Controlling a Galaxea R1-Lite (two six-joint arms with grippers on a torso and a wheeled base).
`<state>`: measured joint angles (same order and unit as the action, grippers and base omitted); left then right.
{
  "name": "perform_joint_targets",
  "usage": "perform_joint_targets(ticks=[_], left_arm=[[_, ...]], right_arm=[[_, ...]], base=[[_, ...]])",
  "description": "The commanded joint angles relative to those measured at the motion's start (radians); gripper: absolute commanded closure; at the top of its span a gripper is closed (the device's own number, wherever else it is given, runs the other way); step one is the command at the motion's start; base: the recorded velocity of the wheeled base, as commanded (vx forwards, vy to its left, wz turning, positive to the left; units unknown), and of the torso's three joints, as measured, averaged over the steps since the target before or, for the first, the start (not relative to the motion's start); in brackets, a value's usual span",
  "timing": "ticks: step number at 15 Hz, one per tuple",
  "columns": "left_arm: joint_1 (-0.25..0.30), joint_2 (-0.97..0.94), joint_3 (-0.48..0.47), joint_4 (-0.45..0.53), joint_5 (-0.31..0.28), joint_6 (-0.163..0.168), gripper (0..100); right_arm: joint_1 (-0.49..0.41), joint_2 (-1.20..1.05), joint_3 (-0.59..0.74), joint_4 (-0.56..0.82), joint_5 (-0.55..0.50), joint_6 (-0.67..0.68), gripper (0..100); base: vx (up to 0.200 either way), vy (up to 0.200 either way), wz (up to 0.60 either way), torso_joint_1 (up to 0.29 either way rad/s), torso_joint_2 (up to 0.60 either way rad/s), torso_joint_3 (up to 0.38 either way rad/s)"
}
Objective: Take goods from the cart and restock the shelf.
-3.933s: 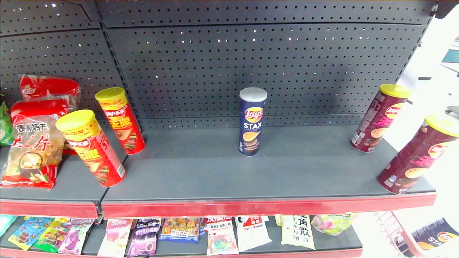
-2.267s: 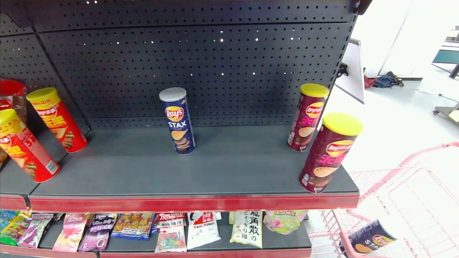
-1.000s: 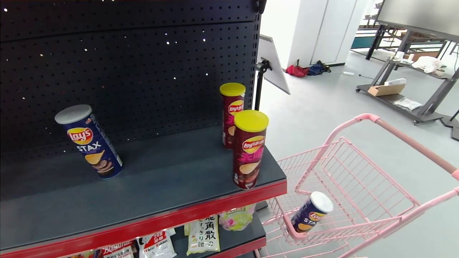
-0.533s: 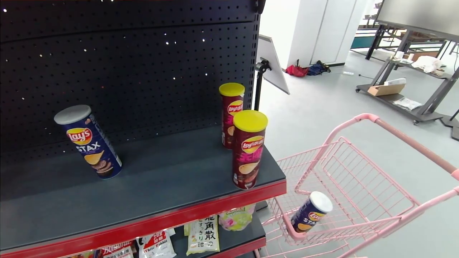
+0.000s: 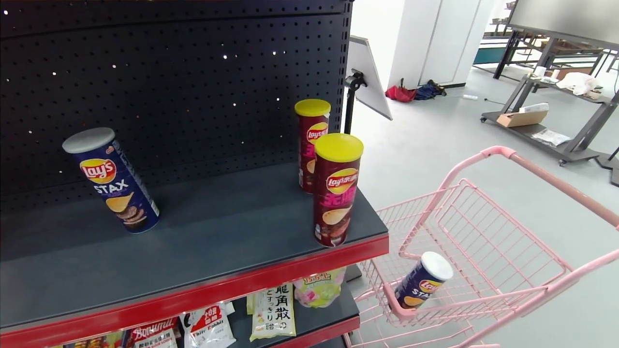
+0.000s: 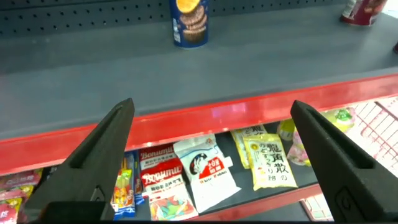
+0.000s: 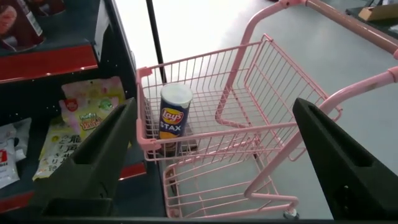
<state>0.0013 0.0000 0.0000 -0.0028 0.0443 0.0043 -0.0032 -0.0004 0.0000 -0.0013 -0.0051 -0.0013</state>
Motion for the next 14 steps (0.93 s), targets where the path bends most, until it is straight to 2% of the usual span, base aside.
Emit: perform_joint_targets(ticks=[1,14], left_arm=[[0.000,0.000,0.000,0.000,0.000,0.000,0],[0.000,0.000,0.000,0.000,0.000,-0.001,0]], right_arm=[[0.000,0.000,0.000,0.000,0.001,0.000,0],[0.000,0.000,0.000,0.000,0.001,0.000,0]], base=[[0.000,0.000,0.00,-0.134,0.34,0.207],[0.000,0.000,0.00,-0.143,0.37,0.223]])
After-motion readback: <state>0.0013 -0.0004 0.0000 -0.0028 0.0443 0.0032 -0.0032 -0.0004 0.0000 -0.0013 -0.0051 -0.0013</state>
